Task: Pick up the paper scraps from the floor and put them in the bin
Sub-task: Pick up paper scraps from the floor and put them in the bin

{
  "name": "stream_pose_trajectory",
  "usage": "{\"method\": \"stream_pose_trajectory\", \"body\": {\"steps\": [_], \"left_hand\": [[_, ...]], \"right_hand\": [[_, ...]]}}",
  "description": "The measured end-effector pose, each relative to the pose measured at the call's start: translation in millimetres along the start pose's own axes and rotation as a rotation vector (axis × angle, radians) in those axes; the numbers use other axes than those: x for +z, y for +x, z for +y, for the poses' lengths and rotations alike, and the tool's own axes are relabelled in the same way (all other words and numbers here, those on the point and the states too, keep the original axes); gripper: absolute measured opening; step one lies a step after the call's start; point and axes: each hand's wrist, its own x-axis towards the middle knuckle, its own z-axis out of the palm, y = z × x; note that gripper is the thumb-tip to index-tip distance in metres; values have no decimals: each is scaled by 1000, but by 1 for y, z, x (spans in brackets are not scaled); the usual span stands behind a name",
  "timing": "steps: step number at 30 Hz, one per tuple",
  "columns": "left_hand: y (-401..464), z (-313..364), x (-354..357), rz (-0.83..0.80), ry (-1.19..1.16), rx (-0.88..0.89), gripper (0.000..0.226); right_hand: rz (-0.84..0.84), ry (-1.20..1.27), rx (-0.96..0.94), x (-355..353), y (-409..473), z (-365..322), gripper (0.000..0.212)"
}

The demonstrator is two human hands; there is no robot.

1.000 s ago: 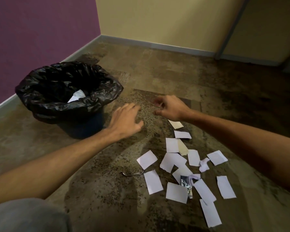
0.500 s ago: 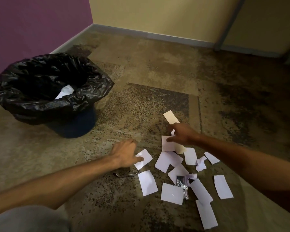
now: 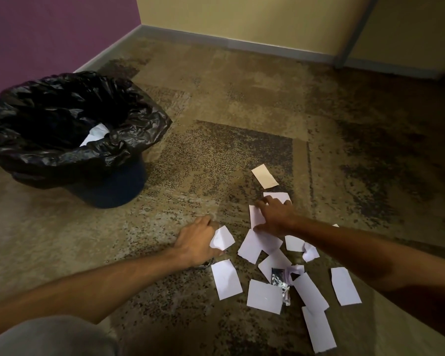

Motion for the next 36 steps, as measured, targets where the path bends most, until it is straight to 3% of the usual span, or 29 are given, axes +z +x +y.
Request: {"method": "stream_pose_trajectory", "body": {"steps": [7, 10, 14, 19, 23, 27, 34, 36], "left_hand": [[1, -8, 5, 32, -191, -14, 48], [0, -11, 3, 56, -295, -44, 44], [1, -14, -7, 90, -372, -29, 44], [-1, -19, -24, 131, -455, -27, 42], [-4, -23, -45, 235, -455, -26, 30], [-11, -24, -69, 344, -422, -33, 28], [-25, -28, -122, 543, -369, -13, 21], [-29, -35, -141, 627, -365, -24, 15]], "right_hand": [[32, 64, 8, -6, 3, -5, 73], [22, 140, -2, -8, 3, -5, 71], [9, 159, -30, -14, 1, -3, 51], [-19, 304, -12, -35, -4, -9, 53], [20, 427, -68, -64, -16, -20, 51], [107, 532, -177, -94, -27, -30, 20], [229, 605, -238, -137, -44, -51, 31], [252, 619, -251, -146, -47, -55, 21]]}}
